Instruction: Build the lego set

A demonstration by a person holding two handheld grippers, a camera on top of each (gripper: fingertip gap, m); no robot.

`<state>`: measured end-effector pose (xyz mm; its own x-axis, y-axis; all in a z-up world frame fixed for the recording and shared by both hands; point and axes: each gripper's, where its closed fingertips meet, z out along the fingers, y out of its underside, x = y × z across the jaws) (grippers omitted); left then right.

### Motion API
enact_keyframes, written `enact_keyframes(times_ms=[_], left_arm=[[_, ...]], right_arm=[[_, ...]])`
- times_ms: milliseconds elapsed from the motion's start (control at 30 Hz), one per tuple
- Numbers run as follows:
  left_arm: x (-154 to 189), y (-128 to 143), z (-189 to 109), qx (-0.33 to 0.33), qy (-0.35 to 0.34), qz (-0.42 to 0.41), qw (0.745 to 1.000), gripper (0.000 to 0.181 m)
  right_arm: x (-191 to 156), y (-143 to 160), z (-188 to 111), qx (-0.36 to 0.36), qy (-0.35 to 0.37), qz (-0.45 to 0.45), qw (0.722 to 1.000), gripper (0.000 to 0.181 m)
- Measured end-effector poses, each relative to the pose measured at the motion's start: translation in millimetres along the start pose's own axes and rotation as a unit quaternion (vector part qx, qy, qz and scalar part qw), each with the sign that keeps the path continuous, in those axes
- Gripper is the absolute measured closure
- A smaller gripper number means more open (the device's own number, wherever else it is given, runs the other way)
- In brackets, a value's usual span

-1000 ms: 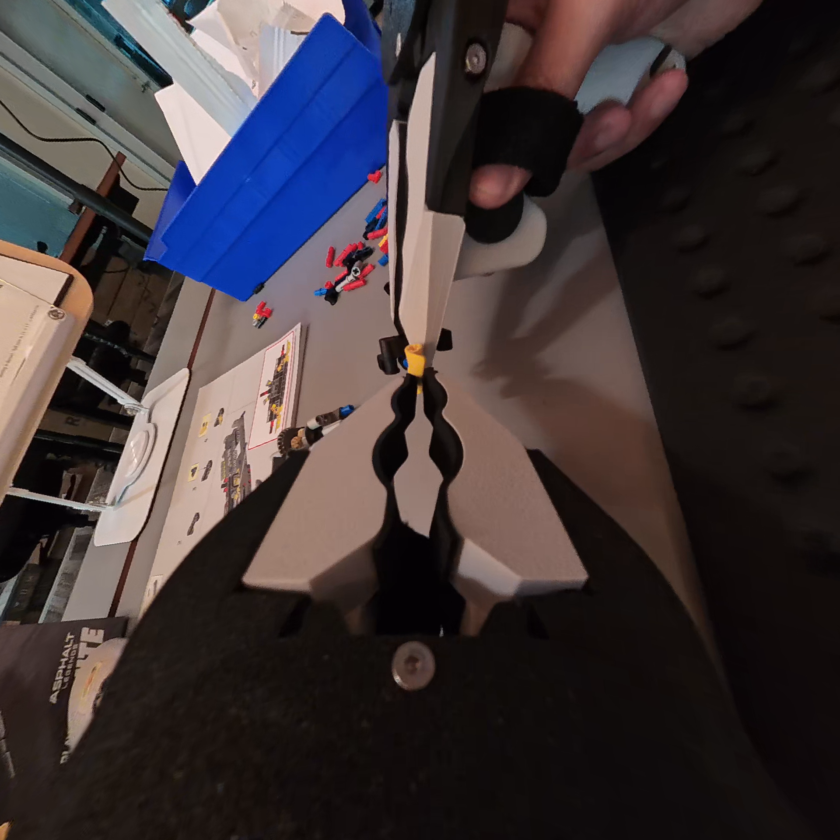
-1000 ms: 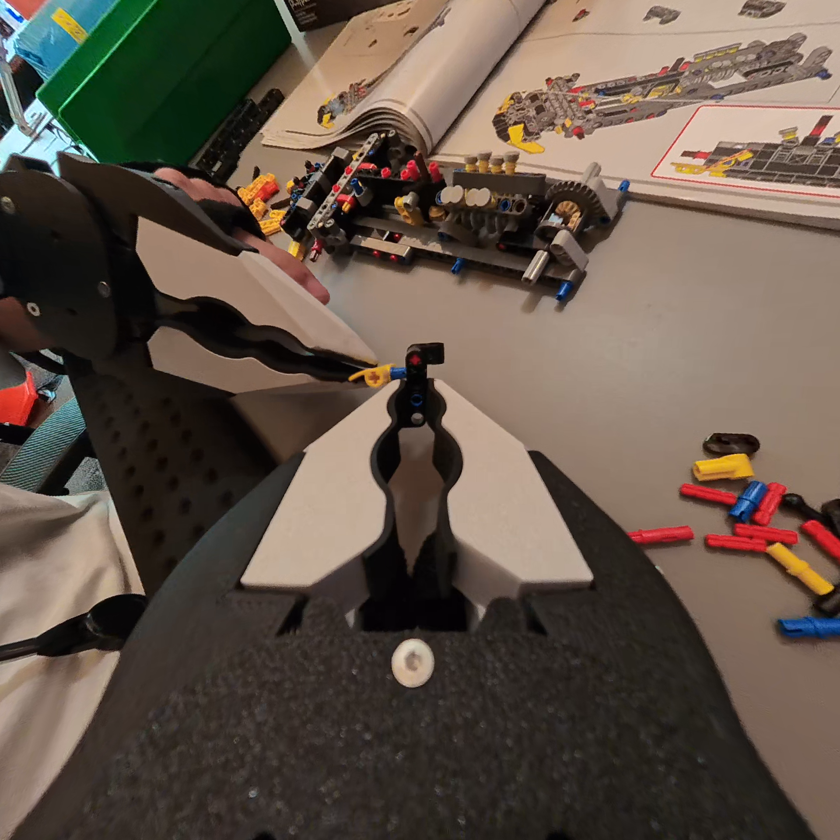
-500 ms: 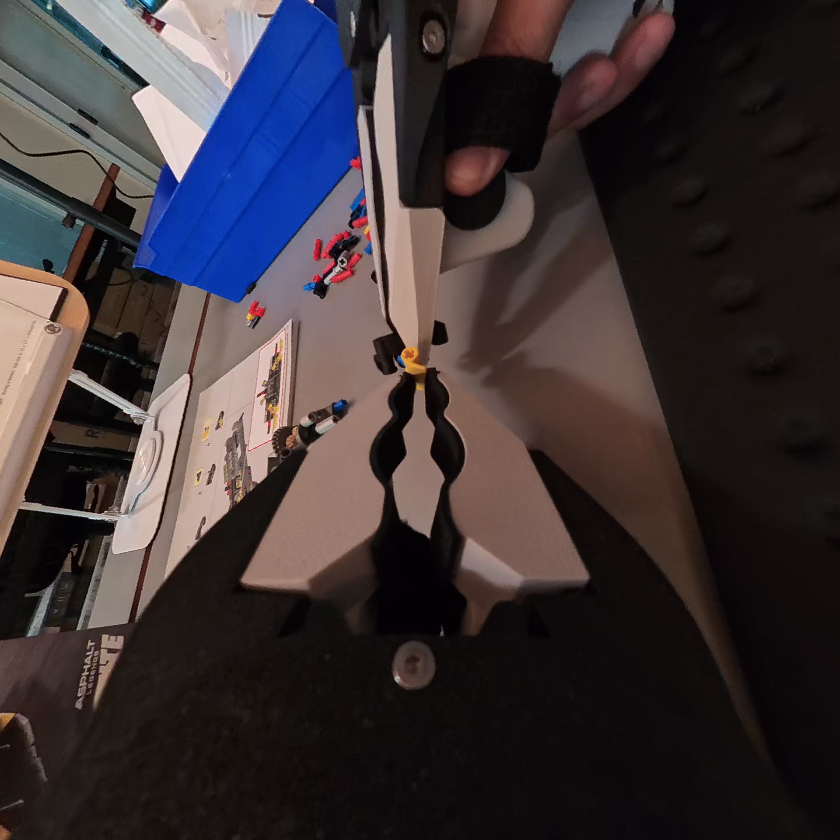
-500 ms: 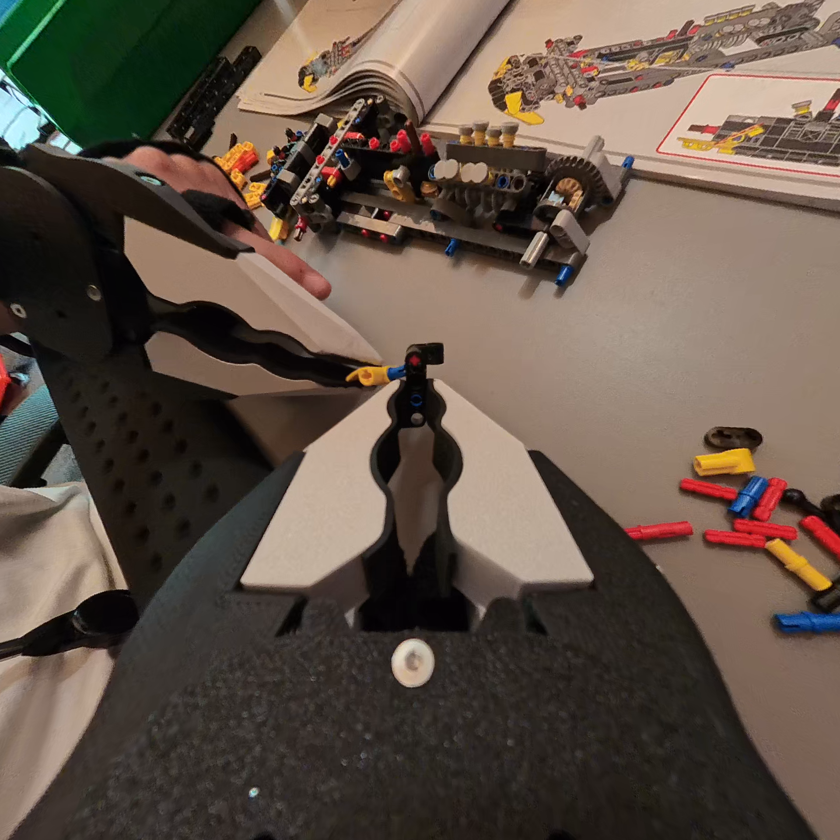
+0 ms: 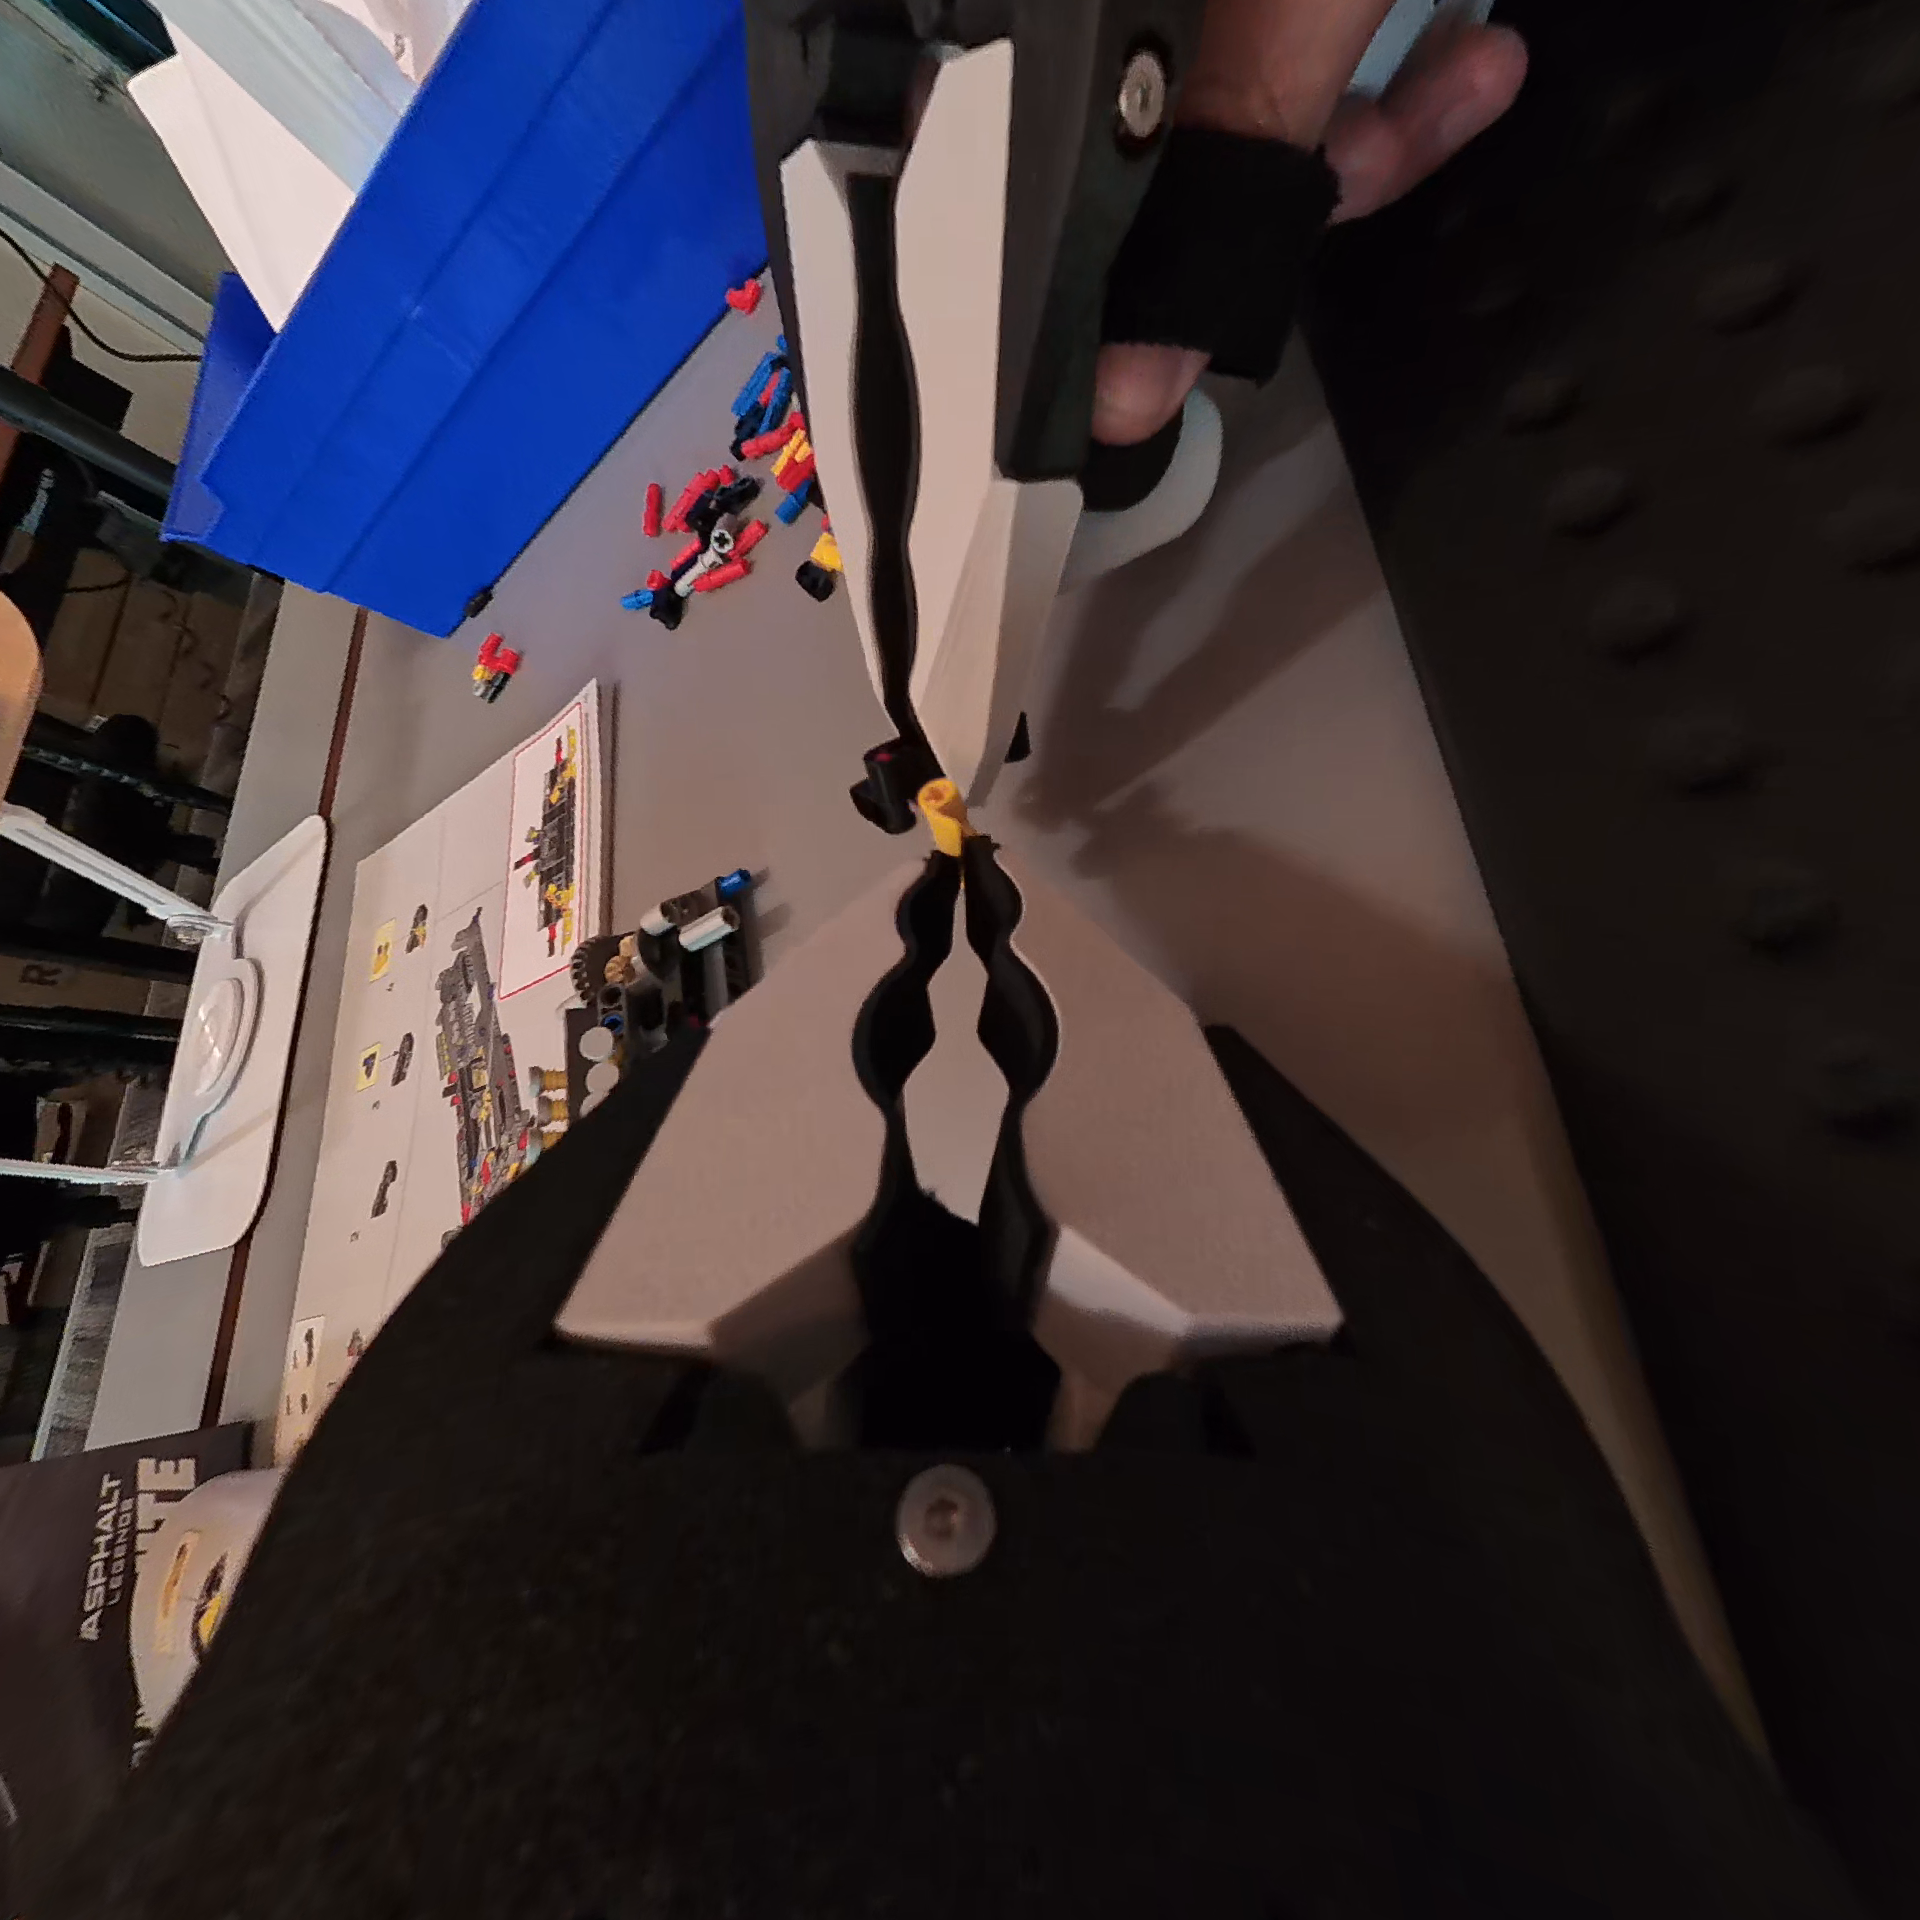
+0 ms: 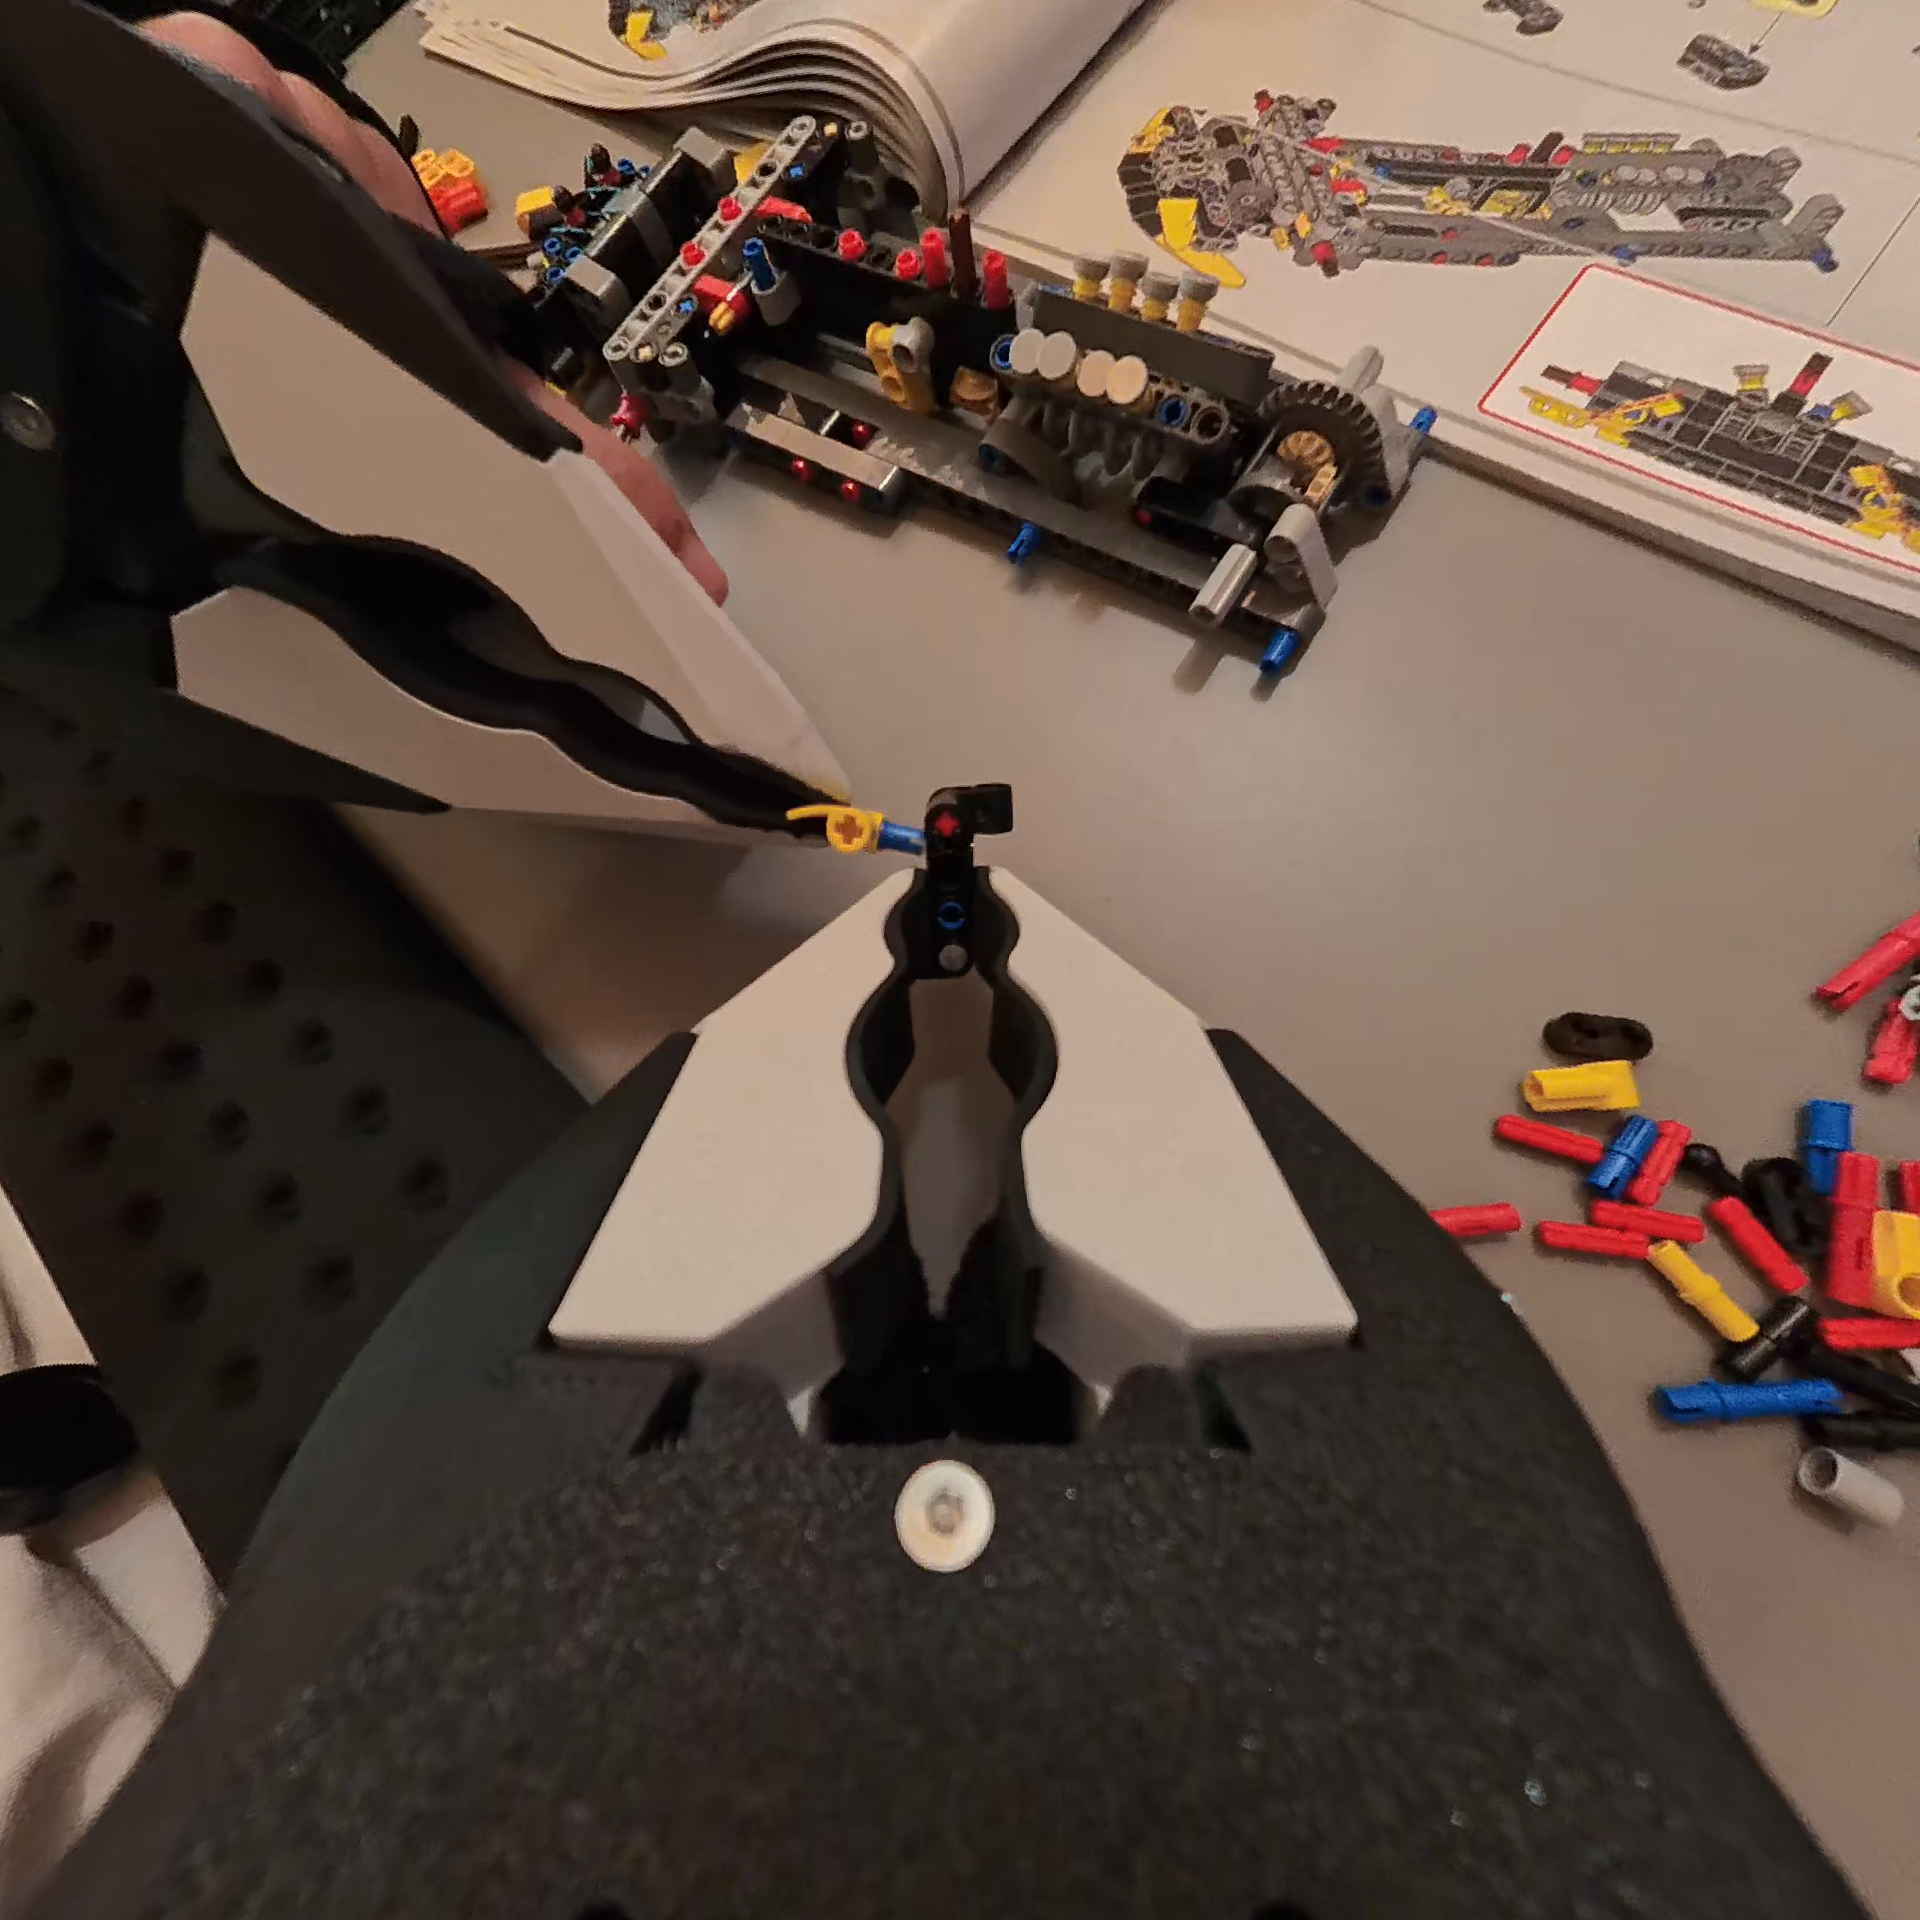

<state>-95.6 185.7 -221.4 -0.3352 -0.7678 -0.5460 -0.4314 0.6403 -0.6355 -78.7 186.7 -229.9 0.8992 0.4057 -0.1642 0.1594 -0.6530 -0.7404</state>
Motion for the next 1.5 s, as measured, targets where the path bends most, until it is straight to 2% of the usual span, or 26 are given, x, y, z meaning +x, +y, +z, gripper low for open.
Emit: enact_keyframes(times_ms=[500,633,800,1200,1500], left_arm=[[2,-2,4,-0.004,-0.012,0.012,1.000,0.181],[5,-1,7,-0.010,-0.010,0.007,1.000,0.181],[6,-1,8,-0.011,-0.012,0.011,1.000,0.181],[14,4,12,0.001,0.018,-0.023,1.000,0.180],[18,2,17,0.001,0.005,-0.021,1.000,0.179]], right_arm=[[-1,2,2,-0.008,-0.010,0.019,1.000,0.175],[2,7,4,-0.025,0.016,-0.002,1.000,0.175],[1,7,3,-0.023,0.004,0.000,1.000,0.175],[0,17,5,-0.048,0.016,-0.059,0.997,0.175],[3,21,7,-0.059,0.013,-0.041,0.997,0.175]])
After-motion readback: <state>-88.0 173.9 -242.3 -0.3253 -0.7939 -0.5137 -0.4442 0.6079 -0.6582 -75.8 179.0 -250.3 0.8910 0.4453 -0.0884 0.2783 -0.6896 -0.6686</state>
